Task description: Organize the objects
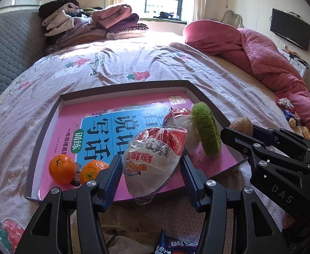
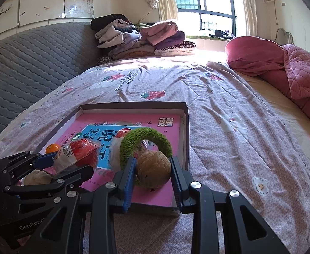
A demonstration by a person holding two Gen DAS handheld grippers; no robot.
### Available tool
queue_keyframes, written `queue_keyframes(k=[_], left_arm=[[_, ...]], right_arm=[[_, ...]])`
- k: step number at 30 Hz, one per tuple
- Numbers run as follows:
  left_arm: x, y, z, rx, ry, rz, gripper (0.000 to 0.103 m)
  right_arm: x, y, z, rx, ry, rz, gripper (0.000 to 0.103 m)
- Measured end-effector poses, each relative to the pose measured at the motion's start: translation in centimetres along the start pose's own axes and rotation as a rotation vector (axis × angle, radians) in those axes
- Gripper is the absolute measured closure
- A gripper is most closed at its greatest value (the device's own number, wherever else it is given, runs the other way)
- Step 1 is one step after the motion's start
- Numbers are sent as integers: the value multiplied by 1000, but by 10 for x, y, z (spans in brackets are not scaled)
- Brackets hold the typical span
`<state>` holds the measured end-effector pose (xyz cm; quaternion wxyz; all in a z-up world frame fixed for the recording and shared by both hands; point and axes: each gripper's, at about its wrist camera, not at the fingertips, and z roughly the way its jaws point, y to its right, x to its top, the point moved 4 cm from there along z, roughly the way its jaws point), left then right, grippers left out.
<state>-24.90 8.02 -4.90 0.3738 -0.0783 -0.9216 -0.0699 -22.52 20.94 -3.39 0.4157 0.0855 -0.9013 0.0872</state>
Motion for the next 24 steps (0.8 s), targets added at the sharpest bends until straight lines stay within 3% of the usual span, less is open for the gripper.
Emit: queue_keyframes(k=[24], left_arm=[[-1,1,18,-9,-74,-5,45]], right_arm=[[-12,-6,22,-40,-78,-50,71]])
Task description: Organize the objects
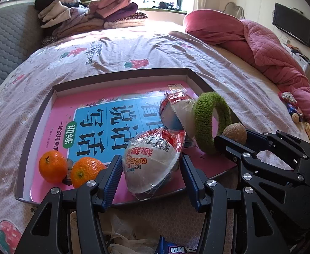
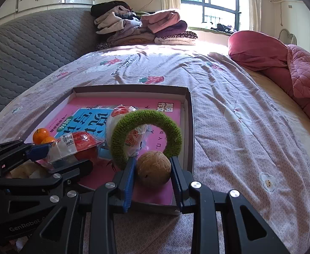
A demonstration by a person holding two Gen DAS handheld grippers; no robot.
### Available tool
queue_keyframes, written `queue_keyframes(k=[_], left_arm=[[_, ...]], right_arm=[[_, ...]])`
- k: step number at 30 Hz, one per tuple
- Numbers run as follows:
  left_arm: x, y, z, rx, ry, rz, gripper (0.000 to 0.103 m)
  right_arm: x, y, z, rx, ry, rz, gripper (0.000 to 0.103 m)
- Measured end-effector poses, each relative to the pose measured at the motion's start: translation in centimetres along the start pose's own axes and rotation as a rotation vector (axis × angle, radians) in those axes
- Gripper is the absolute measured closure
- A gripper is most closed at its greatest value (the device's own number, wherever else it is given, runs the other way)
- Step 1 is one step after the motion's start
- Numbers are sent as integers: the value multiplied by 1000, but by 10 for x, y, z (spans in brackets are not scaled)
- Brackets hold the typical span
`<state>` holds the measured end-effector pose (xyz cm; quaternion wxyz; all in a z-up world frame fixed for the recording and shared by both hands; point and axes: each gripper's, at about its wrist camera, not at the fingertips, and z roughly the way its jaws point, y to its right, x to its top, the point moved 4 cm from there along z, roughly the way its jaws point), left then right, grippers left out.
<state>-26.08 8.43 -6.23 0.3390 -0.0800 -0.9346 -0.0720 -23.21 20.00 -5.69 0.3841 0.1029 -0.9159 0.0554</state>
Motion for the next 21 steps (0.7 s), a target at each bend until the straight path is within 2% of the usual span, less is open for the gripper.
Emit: queue_keyframes(k=[21], left_arm=[[3,1,4,8,-10,6,45]], right_arm=[[1,0,-2,-7,-34,0,71]])
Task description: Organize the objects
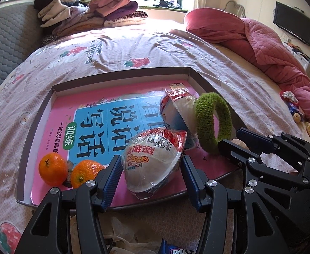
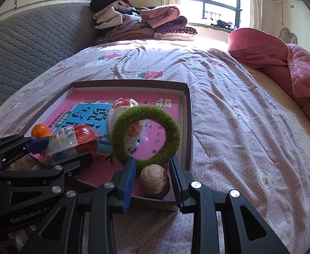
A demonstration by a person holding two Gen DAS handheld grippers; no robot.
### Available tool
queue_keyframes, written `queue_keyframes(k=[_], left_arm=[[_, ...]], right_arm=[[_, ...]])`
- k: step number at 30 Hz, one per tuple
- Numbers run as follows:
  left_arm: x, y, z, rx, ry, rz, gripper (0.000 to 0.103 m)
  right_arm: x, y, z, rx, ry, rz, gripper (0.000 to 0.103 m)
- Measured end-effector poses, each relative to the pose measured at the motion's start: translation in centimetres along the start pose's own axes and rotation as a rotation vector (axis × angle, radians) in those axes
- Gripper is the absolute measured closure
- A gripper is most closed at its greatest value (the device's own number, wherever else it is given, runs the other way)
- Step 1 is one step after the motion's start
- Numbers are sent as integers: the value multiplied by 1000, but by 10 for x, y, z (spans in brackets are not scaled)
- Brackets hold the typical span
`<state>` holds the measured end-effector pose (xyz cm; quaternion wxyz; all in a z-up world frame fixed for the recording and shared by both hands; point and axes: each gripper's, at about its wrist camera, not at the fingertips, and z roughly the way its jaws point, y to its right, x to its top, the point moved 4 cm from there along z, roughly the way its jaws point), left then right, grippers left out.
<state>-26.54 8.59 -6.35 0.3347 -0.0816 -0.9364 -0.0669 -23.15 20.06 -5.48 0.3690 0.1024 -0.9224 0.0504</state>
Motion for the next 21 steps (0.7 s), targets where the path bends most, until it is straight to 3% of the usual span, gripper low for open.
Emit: queue_keyframes(k=[7,21], left_arm=[[-2,1,-2,0,0,8,37],[-1,2,-13,6,8,8,35]], right_arm=[[2,9,-6,0,2,42,70],[8,18,-18,9,30,76,70]])
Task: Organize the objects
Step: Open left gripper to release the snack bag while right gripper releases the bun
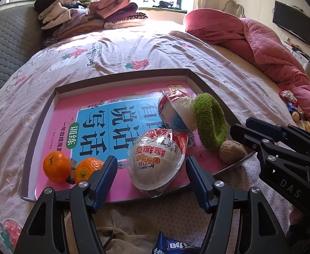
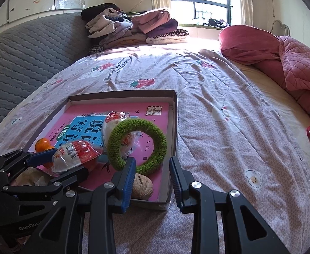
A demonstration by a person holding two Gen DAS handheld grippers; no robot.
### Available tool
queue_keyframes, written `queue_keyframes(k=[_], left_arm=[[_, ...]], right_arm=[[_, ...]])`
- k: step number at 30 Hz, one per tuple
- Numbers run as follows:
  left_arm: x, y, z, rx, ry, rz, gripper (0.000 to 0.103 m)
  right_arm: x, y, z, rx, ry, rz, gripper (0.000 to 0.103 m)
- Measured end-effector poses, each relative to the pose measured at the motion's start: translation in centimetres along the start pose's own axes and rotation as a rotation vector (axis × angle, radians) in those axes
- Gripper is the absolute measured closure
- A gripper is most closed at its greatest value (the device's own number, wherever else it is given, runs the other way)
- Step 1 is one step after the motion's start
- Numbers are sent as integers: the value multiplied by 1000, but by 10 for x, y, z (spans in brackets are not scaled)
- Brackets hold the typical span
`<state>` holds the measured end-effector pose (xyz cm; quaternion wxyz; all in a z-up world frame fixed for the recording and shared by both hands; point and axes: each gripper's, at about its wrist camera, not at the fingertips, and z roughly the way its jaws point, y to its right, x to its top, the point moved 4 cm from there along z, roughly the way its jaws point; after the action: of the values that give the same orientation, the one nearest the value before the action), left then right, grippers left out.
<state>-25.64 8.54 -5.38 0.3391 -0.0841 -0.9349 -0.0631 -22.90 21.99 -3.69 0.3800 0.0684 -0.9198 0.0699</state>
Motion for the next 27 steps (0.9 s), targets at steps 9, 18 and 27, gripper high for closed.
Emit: queue_keyframes(k=[9,18,27], left_arm=[[3,3,-16,3,24,9,33],[6,-1,-33,11,49,-4,30],[7,-7,-49,12,68,-20,29]], right_arm=[[4,4,-9,19,23,32,64],[9,5,-19,42,51,57,55],[12,1,-30,81,82,60,49]])
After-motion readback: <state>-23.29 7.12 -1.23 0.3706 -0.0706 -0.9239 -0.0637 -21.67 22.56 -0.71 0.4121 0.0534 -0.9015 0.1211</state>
